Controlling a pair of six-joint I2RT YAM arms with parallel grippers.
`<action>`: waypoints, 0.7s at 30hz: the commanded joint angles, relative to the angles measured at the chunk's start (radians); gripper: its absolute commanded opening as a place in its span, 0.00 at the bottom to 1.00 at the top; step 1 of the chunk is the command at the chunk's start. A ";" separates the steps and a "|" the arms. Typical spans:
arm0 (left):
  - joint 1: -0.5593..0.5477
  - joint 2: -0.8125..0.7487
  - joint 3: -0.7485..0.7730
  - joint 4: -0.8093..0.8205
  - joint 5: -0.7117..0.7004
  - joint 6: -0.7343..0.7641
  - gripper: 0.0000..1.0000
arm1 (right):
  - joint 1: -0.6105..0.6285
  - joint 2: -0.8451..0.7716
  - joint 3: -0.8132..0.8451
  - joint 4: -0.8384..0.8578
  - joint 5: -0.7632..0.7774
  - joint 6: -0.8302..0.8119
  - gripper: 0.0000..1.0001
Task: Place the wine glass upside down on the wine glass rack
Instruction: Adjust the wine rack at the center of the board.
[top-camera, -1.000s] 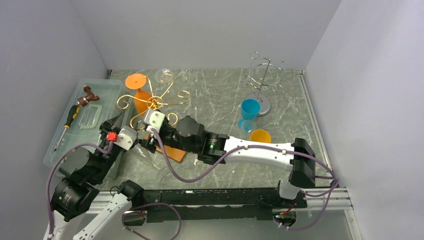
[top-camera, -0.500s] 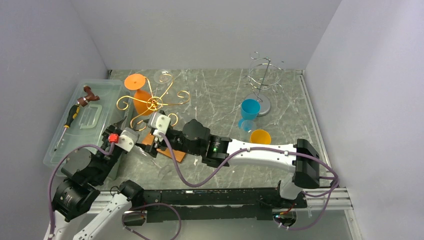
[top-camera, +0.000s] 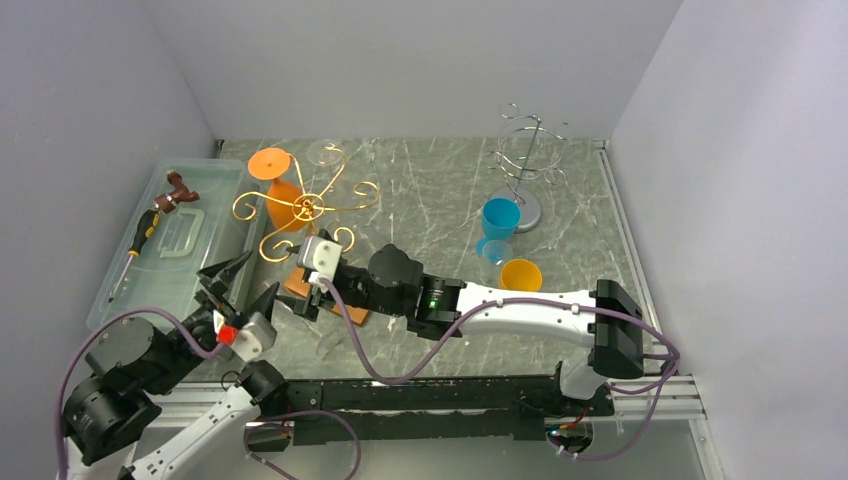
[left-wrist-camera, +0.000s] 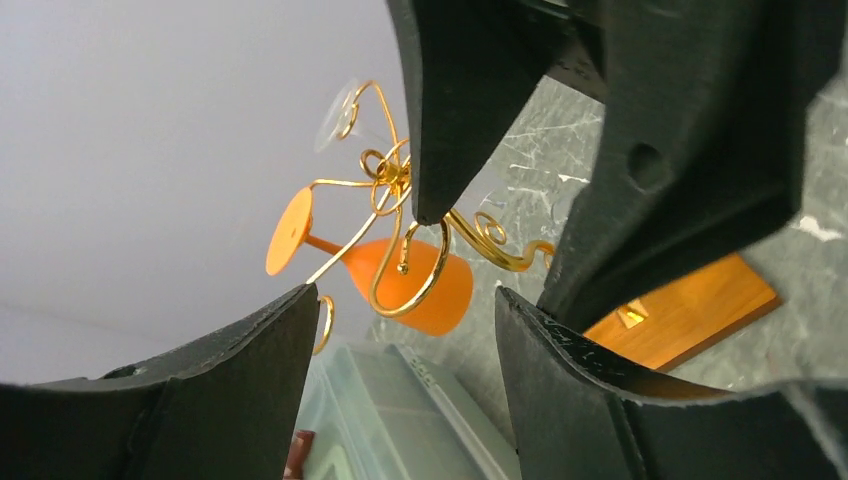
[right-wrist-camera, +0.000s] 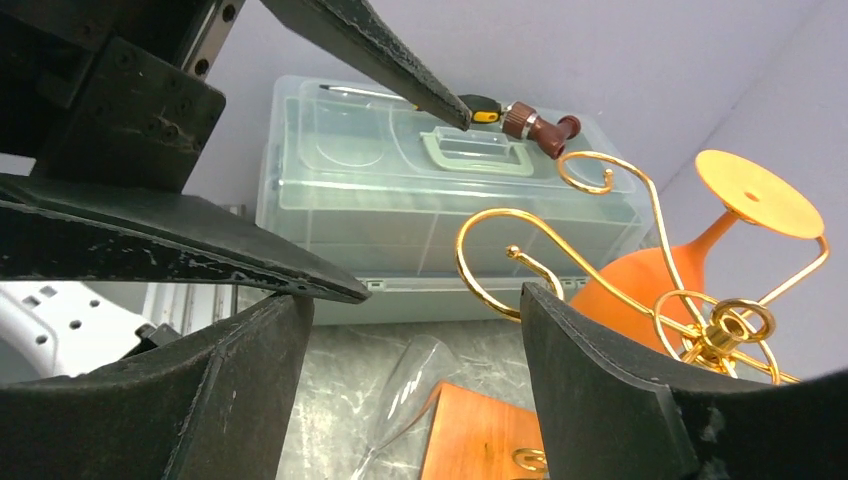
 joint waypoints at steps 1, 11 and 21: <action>-0.064 -0.029 0.017 -0.189 0.076 0.227 0.72 | -0.022 0.080 -0.072 -0.290 0.070 0.081 0.76; -0.257 -0.061 -0.056 -0.125 -0.109 0.467 0.65 | -0.022 0.088 -0.066 -0.310 0.072 0.079 0.74; -0.281 -0.073 -0.047 -0.190 -0.079 0.468 0.63 | -0.020 0.060 -0.067 -0.303 0.078 0.079 0.75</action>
